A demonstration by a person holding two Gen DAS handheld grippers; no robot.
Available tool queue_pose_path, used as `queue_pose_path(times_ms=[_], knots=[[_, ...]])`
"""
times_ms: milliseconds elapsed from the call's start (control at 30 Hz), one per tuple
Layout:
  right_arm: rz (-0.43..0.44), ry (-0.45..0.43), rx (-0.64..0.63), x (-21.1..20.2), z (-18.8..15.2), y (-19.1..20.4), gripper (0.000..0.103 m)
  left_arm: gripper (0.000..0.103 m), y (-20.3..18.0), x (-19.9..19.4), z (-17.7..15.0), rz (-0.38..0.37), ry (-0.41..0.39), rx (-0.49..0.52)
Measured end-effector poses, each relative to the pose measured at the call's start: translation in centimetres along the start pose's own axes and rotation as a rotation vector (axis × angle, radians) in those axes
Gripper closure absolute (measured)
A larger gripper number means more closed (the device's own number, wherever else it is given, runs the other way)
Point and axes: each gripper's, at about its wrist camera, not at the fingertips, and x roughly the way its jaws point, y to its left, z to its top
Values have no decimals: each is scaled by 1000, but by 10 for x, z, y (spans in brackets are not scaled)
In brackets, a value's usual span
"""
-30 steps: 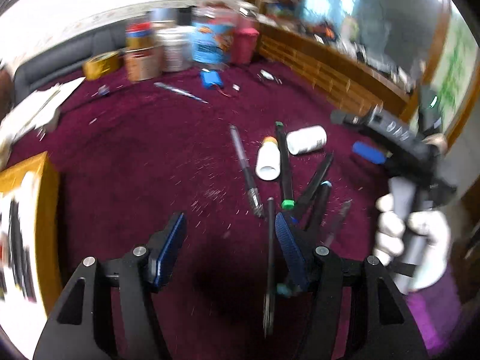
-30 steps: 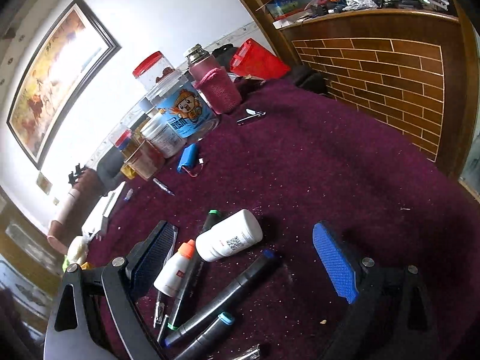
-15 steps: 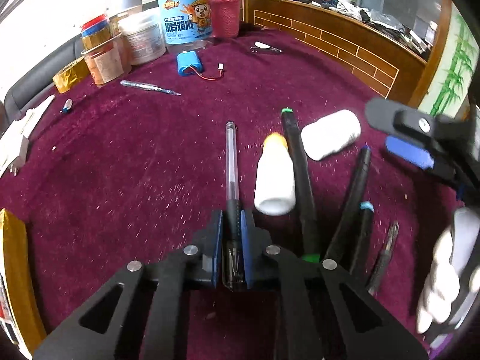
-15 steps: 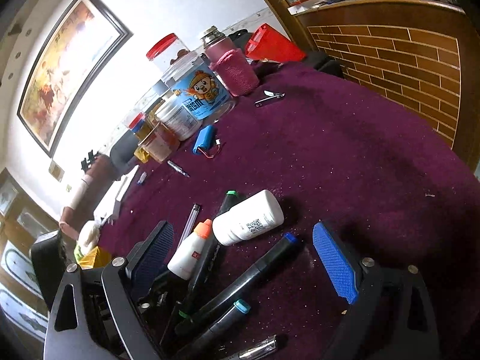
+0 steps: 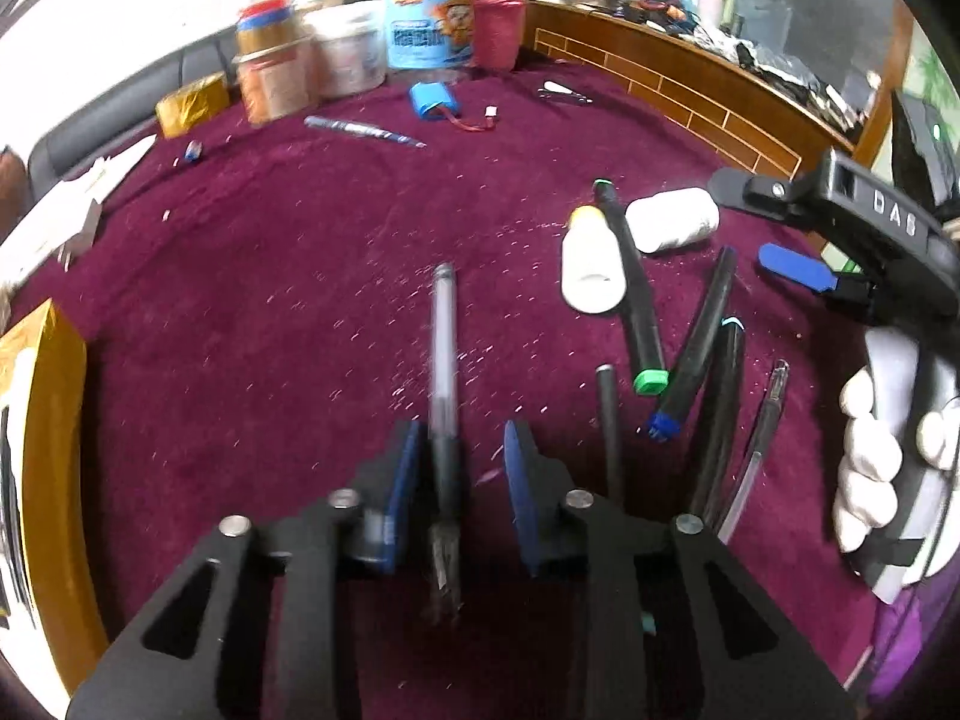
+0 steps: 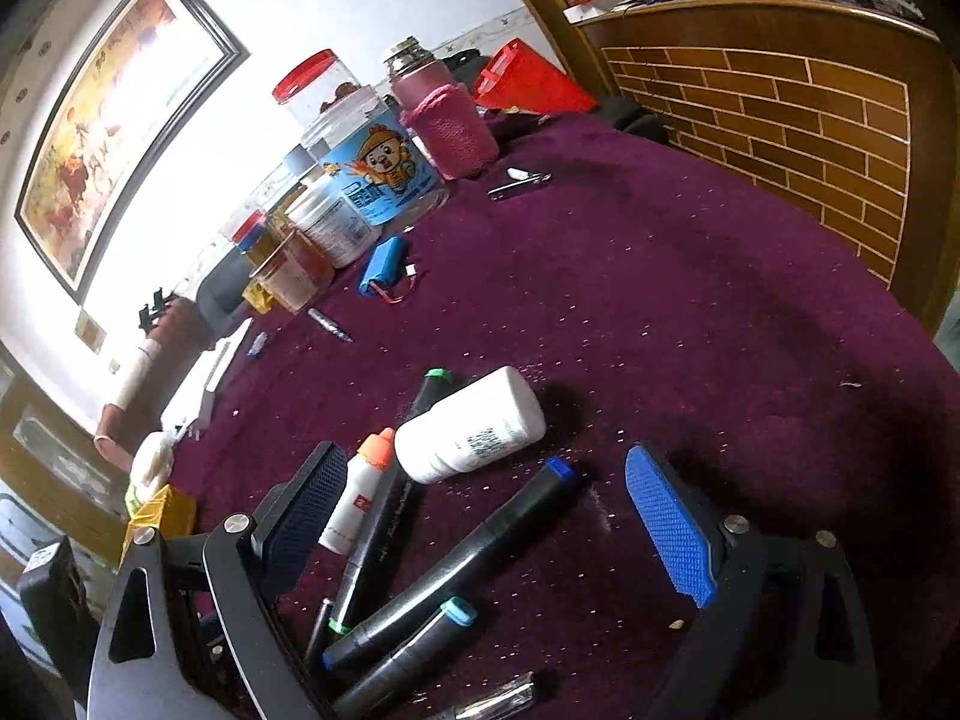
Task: Organize rigid objects
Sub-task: 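Grasp the clear ballpoint pen from the pile with the left tool, then carry pen toward tray with left tool while right tool grasps a black marker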
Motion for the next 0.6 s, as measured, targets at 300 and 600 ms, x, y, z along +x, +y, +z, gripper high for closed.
queue_pose_path(times_ms=[300,600], knots=[[-30,20,-17,7,0,0,12,96,27,-33,-13,-140,-71,-121],[-45,32,-7,9,-2,-3,12,96,54,-114,-45,-296,-243,-252]])
